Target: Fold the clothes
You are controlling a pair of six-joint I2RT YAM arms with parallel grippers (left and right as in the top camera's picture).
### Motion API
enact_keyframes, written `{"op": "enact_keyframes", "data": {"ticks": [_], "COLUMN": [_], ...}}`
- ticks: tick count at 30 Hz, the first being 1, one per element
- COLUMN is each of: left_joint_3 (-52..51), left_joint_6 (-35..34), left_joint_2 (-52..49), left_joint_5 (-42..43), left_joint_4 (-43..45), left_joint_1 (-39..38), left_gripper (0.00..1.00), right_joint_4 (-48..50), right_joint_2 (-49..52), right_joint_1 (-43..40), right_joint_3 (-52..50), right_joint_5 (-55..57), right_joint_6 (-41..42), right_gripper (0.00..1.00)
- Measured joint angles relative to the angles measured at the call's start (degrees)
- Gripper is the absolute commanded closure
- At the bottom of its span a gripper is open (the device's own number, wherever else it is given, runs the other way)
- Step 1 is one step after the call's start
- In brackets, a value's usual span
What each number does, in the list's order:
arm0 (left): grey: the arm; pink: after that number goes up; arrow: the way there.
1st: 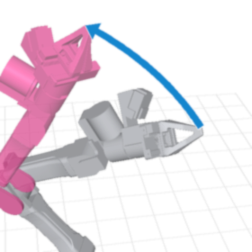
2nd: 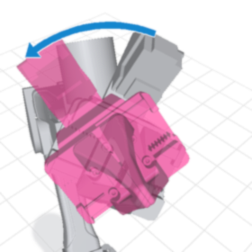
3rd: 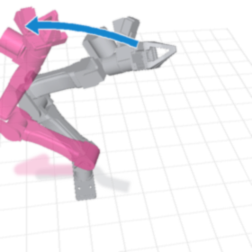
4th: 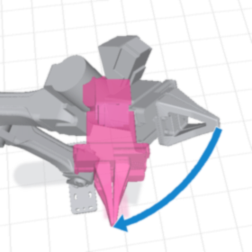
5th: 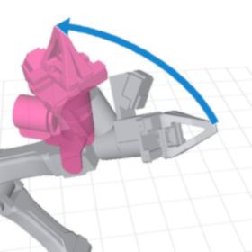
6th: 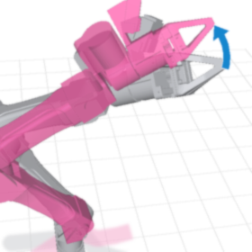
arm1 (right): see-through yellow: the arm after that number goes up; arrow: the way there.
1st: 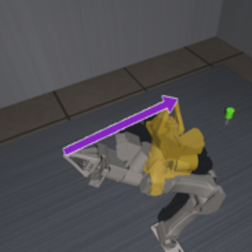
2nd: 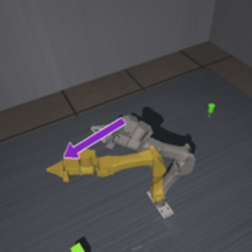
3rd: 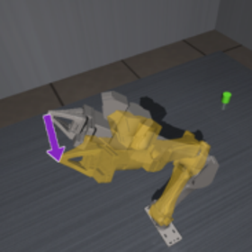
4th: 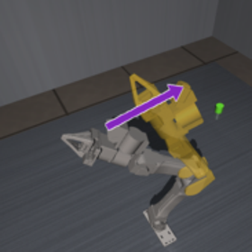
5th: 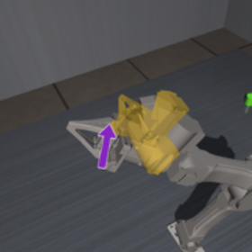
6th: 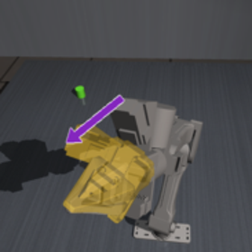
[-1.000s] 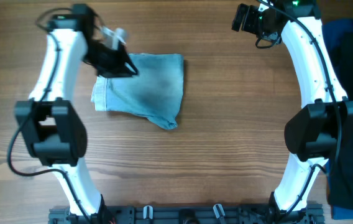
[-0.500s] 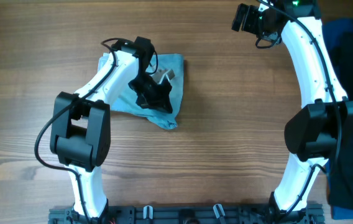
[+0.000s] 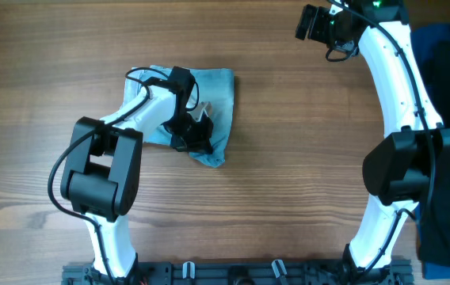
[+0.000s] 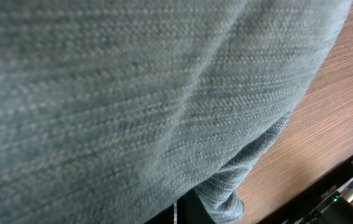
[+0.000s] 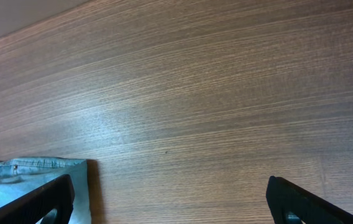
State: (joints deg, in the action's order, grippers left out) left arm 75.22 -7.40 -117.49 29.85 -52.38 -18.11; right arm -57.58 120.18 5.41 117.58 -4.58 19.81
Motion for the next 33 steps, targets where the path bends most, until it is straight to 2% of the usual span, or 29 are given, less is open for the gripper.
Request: {"op": "enact_keyframes", "data": {"ticks": [4,11,16,22,28,33], "left_joint_3": [2.4,7.4,5.8,1.7,0.6,4.3], "left_joint_6": [-0.9,-4.5,-6.6,-10.6,-11.8,-11.9], "left_joint_2": [1.8,14.9,11.4,5.9,5.4,7.3], "left_joint_5": [-0.3,-8.4,-11.5,-17.4,-20.2,-21.2], "left_joint_4": [-5.1,-6.8,-6.8,-6.0,-4.9,-7.4], "left_joint_1": [0.0,4.7,7.4,8.5,9.1,9.5], "left_gripper": [0.96,0.88,0.88,0.96,0.96,0.96], "right_joint_4": [0.0,0.0,0.0,0.0,0.0,0.0], "right_joint_2": [0.0,0.0,0.0,0.0,0.0,0.0], "right_joint_1": [0.0,0.0,0.0,0.0,0.0,0.0], "right_joint_3": [0.0,0.0,0.0,0.0,0.0,0.0], "right_joint_5": [0.0,0.2,0.2,0.2,0.2,0.2], "right_joint_6": [0.0,0.0,0.0,0.0,0.0,0.0], "right_gripper": [0.00,0.00,0.00,0.00,0.00,0.00]}}
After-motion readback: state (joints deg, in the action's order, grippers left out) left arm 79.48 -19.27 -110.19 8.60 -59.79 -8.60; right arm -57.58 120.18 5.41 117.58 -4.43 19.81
